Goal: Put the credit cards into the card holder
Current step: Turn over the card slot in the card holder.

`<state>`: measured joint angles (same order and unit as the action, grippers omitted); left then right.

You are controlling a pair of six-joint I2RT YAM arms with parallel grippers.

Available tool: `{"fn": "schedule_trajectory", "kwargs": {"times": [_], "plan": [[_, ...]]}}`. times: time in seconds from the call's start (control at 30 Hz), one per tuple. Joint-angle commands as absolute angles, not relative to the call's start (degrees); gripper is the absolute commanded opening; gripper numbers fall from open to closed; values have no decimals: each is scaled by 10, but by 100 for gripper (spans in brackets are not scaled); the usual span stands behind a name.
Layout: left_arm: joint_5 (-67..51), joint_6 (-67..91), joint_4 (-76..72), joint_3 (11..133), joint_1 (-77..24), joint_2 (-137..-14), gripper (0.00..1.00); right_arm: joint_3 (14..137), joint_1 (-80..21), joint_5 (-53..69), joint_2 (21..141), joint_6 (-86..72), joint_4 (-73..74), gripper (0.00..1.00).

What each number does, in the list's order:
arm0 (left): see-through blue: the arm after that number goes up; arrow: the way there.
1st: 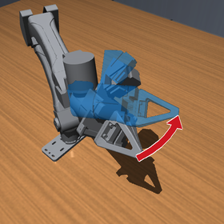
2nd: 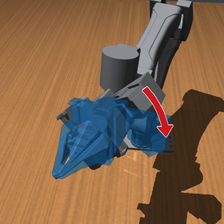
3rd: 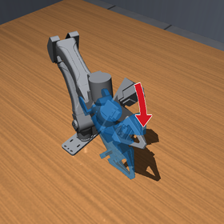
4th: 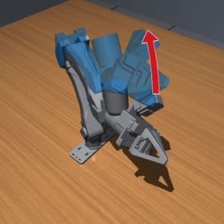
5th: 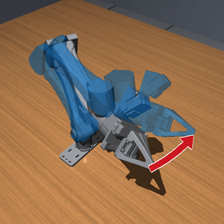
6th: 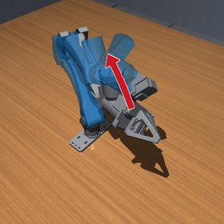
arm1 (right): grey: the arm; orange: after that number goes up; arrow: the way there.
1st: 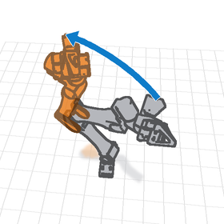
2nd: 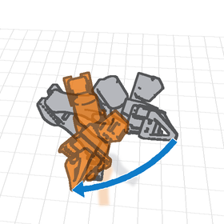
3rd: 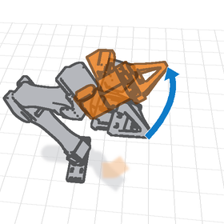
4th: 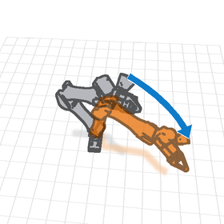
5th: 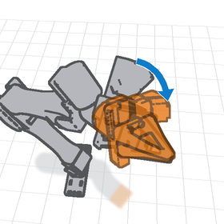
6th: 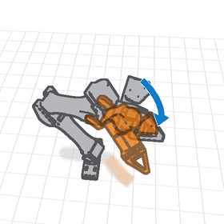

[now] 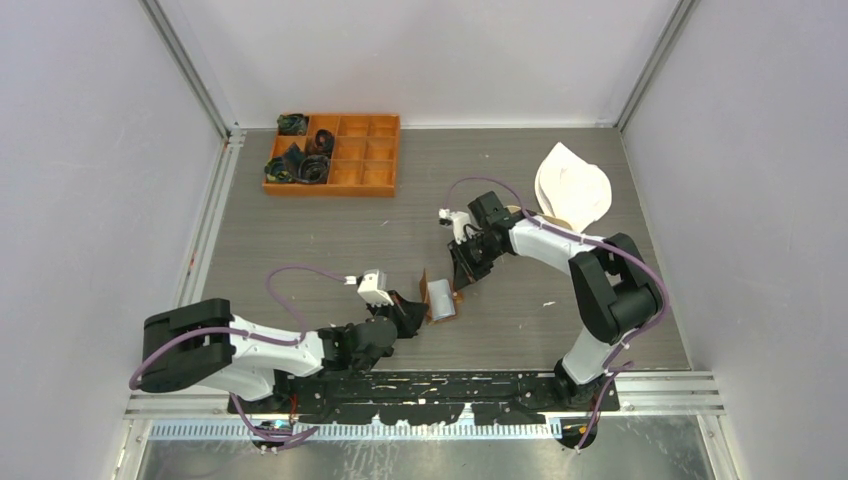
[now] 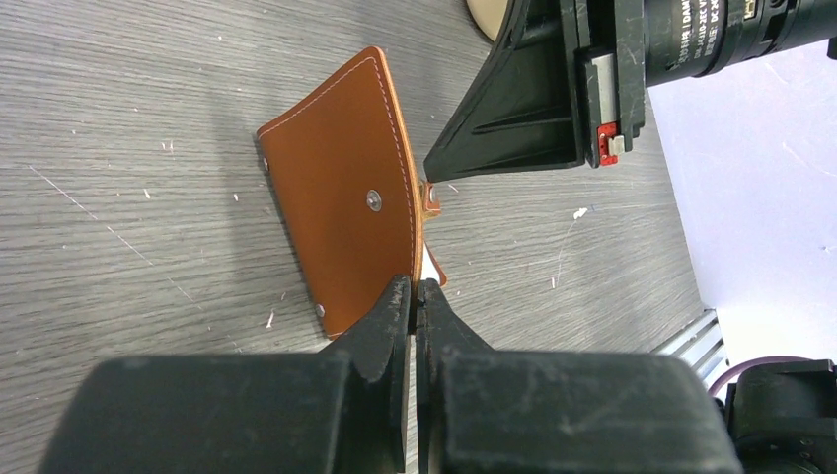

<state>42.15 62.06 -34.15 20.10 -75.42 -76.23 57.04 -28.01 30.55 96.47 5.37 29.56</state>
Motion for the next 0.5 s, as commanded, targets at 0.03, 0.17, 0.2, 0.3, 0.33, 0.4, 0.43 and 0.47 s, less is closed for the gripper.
{"fn": "schedule_trajectory", "kwargs": {"times": [0.03, 0.17, 0.2, 0.3, 0.33, 0.4, 0.43, 0.47], "plan": [[438, 607, -366, 191, -756, -761, 0, 613, -269, 325, 911, 56, 314, 7], [450, 611, -353, 190, -755, -754, 0, 578, -260, 429, 844, 86, 300, 17], [452, 611, -354, 191, -755, -755, 0, 569, -262, 456, 837, 87, 292, 18], [451, 609, -352, 197, -755, -757, 0, 567, -286, 428, 851, 86, 288, 18], [450, 609, -351, 199, -756, -758, 0, 573, -294, 405, 865, 84, 291, 17], [450, 610, -350, 201, -755, -758, 0, 584, -311, 353, 900, 71, 294, 15], [451, 611, -348, 201, -755, -758, 0, 588, -320, 324, 912, 65, 294, 13], [452, 612, -348, 201, -755, -758, 0, 591, -328, 291, 922, 61, 293, 11]]}}
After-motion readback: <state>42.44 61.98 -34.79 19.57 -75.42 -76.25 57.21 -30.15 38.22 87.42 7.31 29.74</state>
